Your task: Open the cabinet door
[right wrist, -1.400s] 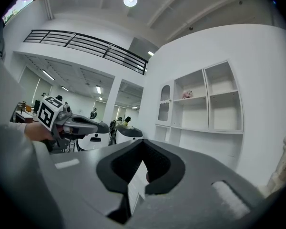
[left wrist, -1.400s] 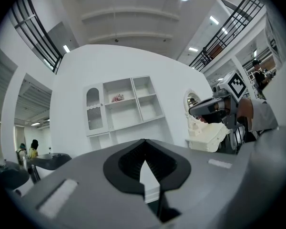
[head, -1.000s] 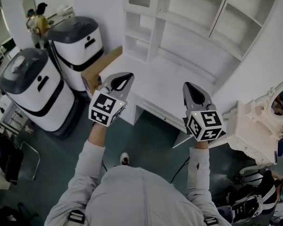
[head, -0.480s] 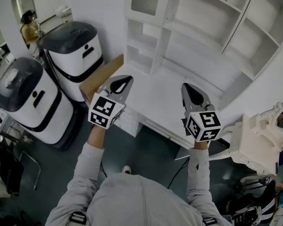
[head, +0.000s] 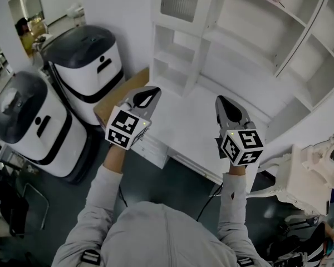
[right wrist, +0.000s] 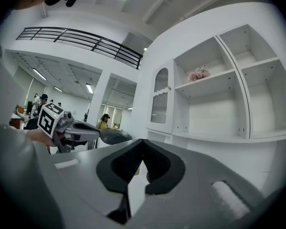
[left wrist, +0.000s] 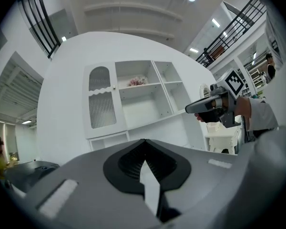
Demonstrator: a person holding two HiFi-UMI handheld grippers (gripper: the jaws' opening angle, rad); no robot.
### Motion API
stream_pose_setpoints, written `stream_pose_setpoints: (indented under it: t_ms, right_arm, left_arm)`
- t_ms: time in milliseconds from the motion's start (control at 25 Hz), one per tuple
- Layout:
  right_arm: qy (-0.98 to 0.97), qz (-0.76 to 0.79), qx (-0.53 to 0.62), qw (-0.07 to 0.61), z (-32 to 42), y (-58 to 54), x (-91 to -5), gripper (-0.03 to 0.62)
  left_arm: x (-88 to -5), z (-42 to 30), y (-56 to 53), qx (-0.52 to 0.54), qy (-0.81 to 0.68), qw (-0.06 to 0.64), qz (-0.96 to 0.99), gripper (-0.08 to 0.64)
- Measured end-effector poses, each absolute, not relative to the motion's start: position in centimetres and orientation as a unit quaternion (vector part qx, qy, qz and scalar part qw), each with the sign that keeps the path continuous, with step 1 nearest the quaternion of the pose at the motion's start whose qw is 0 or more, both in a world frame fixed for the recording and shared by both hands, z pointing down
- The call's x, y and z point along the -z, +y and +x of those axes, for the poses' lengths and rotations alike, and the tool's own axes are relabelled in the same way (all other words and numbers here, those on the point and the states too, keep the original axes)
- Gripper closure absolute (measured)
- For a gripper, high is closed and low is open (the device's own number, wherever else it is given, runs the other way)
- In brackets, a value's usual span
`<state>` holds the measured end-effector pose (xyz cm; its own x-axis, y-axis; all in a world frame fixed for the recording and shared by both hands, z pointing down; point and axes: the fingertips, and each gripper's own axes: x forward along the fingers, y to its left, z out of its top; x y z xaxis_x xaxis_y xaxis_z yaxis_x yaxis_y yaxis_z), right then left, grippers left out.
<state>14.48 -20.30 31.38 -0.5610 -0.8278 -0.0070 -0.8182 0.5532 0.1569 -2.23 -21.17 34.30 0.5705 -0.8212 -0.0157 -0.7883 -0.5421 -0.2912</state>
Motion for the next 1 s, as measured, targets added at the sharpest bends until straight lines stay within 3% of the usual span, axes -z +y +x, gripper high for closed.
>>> stream_pose_setpoints:
  t_ms: [1000]
  right_arm:
    - [-0.912,0.4,0.075,0.039,17.2,-40.3,-27.7,0.583]
  left_arm:
    - [-30.7,1.7,-38.7,0.064,0.509,0.132,-0.848,0.541]
